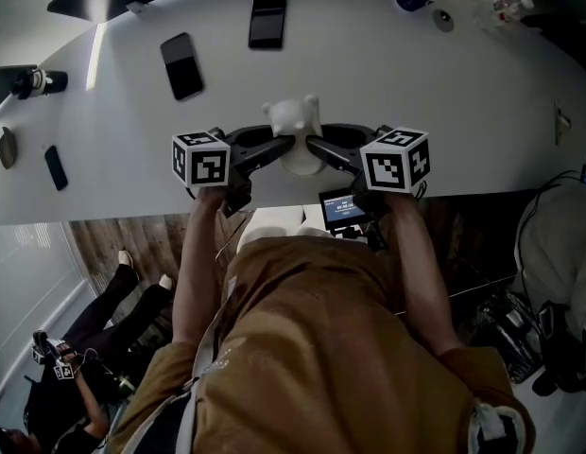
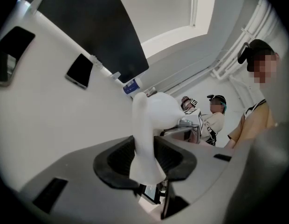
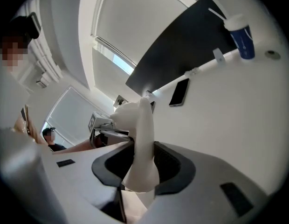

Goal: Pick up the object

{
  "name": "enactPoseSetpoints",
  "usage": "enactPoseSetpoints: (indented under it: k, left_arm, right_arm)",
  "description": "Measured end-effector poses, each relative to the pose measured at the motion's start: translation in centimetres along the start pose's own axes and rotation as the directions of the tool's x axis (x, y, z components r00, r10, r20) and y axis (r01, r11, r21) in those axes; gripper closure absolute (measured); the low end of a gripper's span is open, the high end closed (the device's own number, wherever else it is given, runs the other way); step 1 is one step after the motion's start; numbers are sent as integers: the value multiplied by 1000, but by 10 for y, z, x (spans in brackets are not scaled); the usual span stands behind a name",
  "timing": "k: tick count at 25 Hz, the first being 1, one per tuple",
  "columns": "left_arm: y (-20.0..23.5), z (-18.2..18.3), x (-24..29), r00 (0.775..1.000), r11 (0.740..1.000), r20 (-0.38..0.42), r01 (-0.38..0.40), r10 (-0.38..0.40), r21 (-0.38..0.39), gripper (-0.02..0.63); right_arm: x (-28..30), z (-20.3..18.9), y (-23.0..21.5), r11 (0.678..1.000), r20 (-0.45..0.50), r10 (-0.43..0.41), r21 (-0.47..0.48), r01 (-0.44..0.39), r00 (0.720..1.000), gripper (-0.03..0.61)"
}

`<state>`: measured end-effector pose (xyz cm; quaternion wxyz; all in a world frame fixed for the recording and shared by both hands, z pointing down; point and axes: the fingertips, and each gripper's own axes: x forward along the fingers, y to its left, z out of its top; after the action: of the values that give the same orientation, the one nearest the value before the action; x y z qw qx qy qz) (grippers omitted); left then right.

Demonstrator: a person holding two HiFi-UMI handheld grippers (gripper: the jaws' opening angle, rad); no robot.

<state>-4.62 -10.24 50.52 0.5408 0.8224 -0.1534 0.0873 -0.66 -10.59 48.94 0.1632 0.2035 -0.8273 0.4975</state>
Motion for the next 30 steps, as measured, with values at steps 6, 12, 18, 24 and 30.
enactPoseSetpoints:
  k: [6,12,18,24,30]
  left_arm:
    - [-18,17,-1,998,993,58,11,-18,117,480]
    - [-38,30,-10,992,972,126,-9,-21,234,483]
    - [-60,46,-20,988,935,151,-38,-17,352,483]
    - [-78,61,-27,984,908,174,-50,-25,416,483]
    - [-87,66,-29,982,877,189,-74,-20,474,483]
  right_arm:
    - [-12,17,15,977,19,-77,-199,79,997,439]
    - [-22,29,32,948,88,-85,-299,108,992,440]
    - [-32,46,52,910,154,-76,-392,131,985,439]
    - [-40,59,66,890,204,-59,-433,144,977,440]
    - [-44,64,73,871,238,-74,-458,179,969,439]
